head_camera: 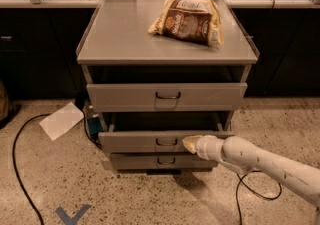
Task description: Close middle drawer
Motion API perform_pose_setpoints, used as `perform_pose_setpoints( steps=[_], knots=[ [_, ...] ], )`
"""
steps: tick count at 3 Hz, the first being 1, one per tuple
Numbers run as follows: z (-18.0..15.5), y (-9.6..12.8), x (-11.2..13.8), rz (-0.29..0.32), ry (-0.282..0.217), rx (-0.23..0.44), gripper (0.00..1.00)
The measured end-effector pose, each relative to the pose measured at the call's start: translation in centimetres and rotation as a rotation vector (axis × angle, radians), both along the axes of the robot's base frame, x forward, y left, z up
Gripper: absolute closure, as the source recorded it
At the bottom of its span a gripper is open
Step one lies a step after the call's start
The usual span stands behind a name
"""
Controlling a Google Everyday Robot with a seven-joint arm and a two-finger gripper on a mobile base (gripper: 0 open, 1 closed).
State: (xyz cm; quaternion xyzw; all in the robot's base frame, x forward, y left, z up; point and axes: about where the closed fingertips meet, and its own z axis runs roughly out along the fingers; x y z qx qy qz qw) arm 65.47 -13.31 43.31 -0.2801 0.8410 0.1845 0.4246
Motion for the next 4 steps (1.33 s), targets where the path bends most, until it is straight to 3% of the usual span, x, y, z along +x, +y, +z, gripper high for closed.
perform_pose_setpoints(
  steps=[1,2,4],
  knots=[
    [-0.1,-0.4,1.6,-0.012,-0.003,0.026,1.0],
    [-0.1,-0.4,1.6,-0.012,-0.003,0.026,1.0],
    [0.9,-0.3,6.4,-0.009,-0.054,0.038,1.0]
  ],
)
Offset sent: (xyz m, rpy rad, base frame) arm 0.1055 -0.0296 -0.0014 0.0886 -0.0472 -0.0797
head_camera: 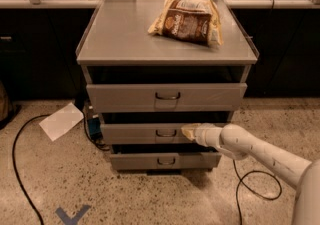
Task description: Close middle drawer
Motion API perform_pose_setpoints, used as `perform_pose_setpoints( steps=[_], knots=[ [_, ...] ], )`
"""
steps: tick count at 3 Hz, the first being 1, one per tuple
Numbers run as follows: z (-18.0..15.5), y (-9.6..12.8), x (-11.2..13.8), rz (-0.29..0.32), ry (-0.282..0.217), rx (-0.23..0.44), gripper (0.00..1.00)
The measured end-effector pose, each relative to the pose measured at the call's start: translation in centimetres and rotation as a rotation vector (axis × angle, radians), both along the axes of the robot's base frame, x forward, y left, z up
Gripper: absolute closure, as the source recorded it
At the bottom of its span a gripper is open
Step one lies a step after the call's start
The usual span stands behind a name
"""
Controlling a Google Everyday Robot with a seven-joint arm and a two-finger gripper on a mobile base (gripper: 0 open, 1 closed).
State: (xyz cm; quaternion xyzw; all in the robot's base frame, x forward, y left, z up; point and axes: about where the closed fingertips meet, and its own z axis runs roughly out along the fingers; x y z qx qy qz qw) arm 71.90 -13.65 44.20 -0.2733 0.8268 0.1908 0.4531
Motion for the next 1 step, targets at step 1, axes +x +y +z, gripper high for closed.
perform_pose_setpoints(
  steps=[1],
  knots=[
    [0.0,-0.01,-0.3,0.0,0.0,0.0,1.0]
  ],
)
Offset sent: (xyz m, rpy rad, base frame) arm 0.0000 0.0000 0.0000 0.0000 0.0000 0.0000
